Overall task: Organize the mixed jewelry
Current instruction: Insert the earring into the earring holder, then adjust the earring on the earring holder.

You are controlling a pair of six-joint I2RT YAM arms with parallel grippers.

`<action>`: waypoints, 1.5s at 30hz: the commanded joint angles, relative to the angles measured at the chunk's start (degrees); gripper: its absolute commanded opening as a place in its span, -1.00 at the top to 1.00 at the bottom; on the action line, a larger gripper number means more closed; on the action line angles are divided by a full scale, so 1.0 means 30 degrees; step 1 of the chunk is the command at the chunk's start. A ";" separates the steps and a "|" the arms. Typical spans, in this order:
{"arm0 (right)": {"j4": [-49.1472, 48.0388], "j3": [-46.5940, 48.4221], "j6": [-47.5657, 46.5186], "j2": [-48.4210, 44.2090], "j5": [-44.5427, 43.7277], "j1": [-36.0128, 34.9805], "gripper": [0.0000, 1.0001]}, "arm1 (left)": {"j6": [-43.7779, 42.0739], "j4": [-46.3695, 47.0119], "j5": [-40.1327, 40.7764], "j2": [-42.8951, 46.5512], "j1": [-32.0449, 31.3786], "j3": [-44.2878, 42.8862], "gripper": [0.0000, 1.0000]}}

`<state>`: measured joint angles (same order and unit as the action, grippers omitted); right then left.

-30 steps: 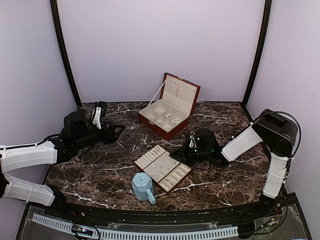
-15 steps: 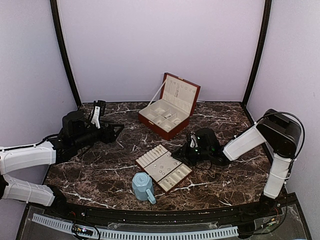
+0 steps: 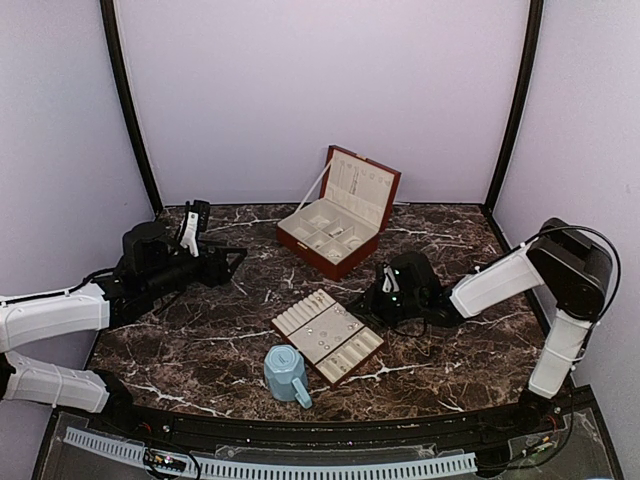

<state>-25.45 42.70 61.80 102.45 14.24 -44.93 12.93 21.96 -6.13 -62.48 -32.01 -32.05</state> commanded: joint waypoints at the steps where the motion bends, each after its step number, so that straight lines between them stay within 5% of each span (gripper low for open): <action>1: 0.1247 0.0627 -0.0956 -0.0846 -0.0921 -0.0170 0.67 | 0.0113 -0.0317 0.0208 0.0573 0.0094 0.0236 -0.33; 24: 0.5341 0.3751 -0.4441 0.0715 -0.1233 -0.1020 0.94 | 0.0396 -0.0580 0.0420 0.0702 0.0094 0.0225 -0.33; 45: 0.5428 0.3781 -0.4772 -0.0580 -0.1236 -0.1020 0.82 | 0.0452 -0.1102 0.0756 0.0817 0.0102 -0.0072 -0.36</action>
<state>-8.80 53.04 48.36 104.03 10.72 -47.66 13.78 20.10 -4.93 -61.78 -32.01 -32.05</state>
